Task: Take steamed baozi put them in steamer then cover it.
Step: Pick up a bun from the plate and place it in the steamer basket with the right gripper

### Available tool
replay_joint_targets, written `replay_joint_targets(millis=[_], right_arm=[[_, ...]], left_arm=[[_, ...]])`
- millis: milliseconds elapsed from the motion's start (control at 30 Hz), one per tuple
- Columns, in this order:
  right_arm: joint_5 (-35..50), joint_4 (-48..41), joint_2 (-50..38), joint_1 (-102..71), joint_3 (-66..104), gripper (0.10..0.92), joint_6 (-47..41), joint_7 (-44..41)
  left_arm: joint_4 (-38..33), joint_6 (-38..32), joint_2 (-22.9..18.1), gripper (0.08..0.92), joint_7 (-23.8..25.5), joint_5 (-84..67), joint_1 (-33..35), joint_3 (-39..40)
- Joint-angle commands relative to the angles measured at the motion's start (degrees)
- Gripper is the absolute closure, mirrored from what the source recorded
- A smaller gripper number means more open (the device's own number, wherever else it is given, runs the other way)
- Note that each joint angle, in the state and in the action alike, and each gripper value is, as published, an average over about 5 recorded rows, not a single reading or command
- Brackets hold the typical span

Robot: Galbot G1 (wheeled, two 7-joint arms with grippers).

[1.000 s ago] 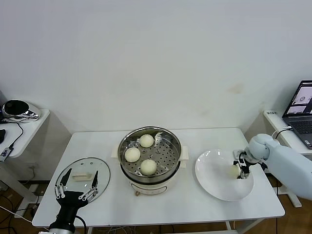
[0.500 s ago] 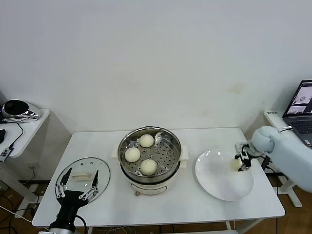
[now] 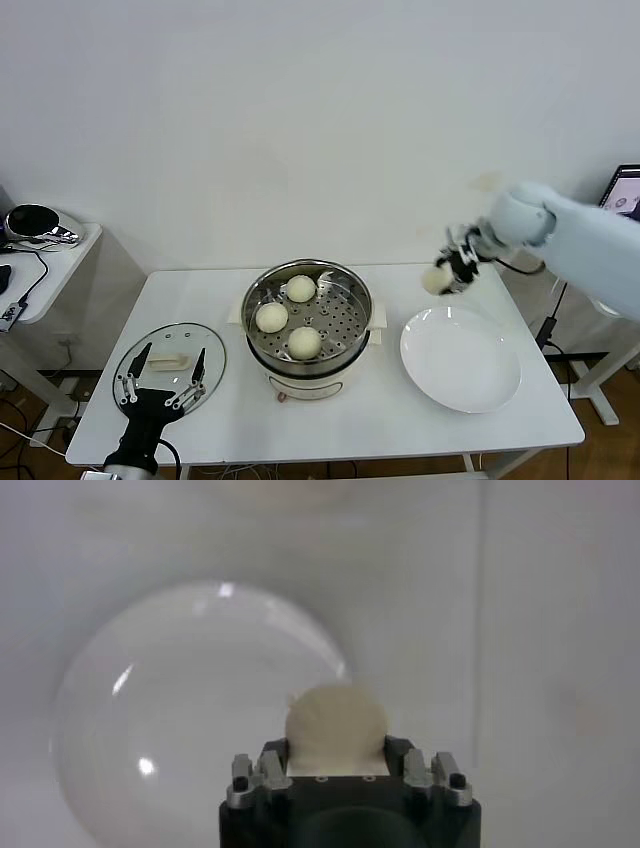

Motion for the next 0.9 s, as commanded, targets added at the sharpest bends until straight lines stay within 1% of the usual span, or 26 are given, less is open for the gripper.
replay_joint_targets(millis=[33,267,500,667,900], right_arm=[[17.72,4.58,11.93,16.17,-14.48,0.431,-8.14,4.47],[21.49,-0.61,22.35,10.74,-13.85,0.424,-12.22,8.54],[21.29,-7.71,30.27,4.9,-12.32,0.426,-14.61,11.09],[19.41,-11.67,32.49,1.61,-11.94,0.424,-15.75,11.62],[18.17,-12.25,32.22,-1.69,-11.94,0.426,-16.51,11.93]], left_arm=[[0.08,0.06,-0.16,0.177,0.01,-0.06,-0.31,0.2],[0.12,0.29,-0.76,0.177,0.01,-0.14,-1.1,0.55],[0.01,0.3,-0.72,0.177,0.02,-0.73,-1.23,0.19],[-0.41,0.19,-0.88,0.177,0.01,-0.85,-1.06,0.11],[-0.45,0.2,-0.7,0.177,0.03,-1.06,-1.24,-0.06]])
